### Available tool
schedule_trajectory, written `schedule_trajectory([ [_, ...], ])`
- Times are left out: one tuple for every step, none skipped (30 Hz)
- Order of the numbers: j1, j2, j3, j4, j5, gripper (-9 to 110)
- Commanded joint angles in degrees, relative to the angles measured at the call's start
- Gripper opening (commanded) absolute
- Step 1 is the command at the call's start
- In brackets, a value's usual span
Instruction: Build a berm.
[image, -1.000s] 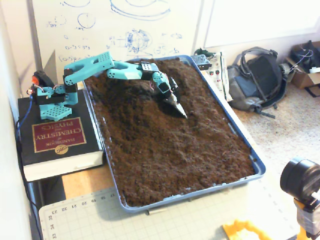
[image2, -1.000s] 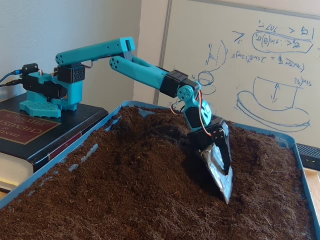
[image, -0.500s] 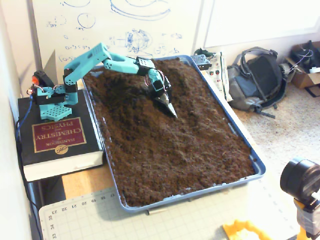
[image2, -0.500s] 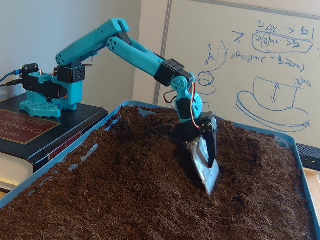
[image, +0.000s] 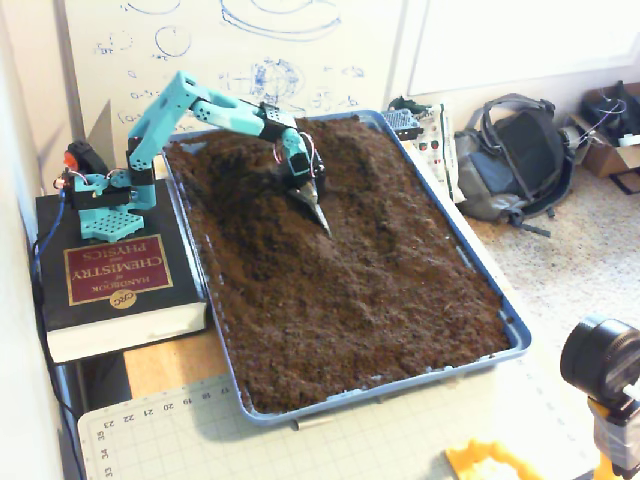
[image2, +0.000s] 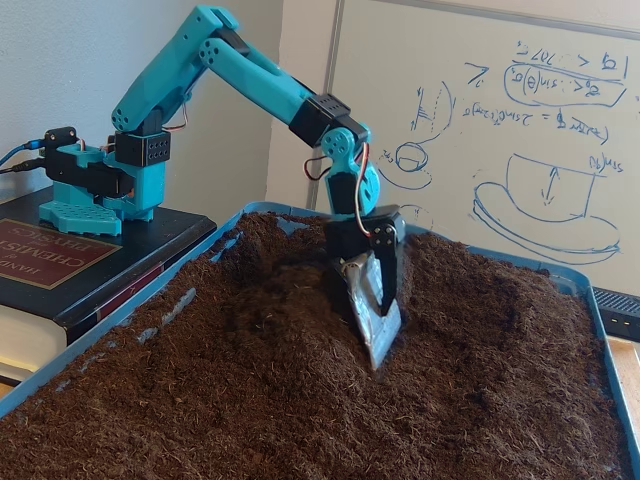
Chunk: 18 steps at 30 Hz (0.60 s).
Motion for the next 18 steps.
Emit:
schedule_trajectory([
  [-0.5, 9.7, -3.2, 2.5, 0.4, 0],
  [-0.4, 10.9, -5.3, 2.5, 0.4, 0],
  [-0.4, 12.0, -7.6, 2.5, 0.7, 0],
  [-0.4, 12.7, -10.1, 2.1, 1.4, 0],
  [-0.4, 12.8, -13.1, 1.9, 2.6, 0],
  [-0.5, 12.5, -16.3, 1.8, 4.2, 0],
  [-0.9, 11.8, -19.9, 1.8, 6.2, 0],
  [-1.1, 10.6, -23.3, 1.8, 8.3, 0],
  [-1.4, 9.1, -26.8, 1.8, 10.8, 0],
  [-2.4, 7.0, -30.2, 1.8, 13.4, 0],
  [-3.7, 4.9, -33.5, 1.8, 16.3, 0],
  [-5.0, 2.4, -35.9, 1.8, 19.2, 0],
  [-6.4, -0.4, -38.4, 1.8, 21.9, 0],
  [-7.6, -3.5, -40.7, 1.8, 24.2, 0],
  [-9.1, -6.9, -42.7, 1.8, 25.7, 0],
  [-10.8, -10.4, -44.6, 1.8, 27.1, 0],
  [-12.8, -13.8, -46.6, 1.8, 27.9, 0],
  [-14.7, -16.9, -48.3, 1.8, 28.3, 0],
])
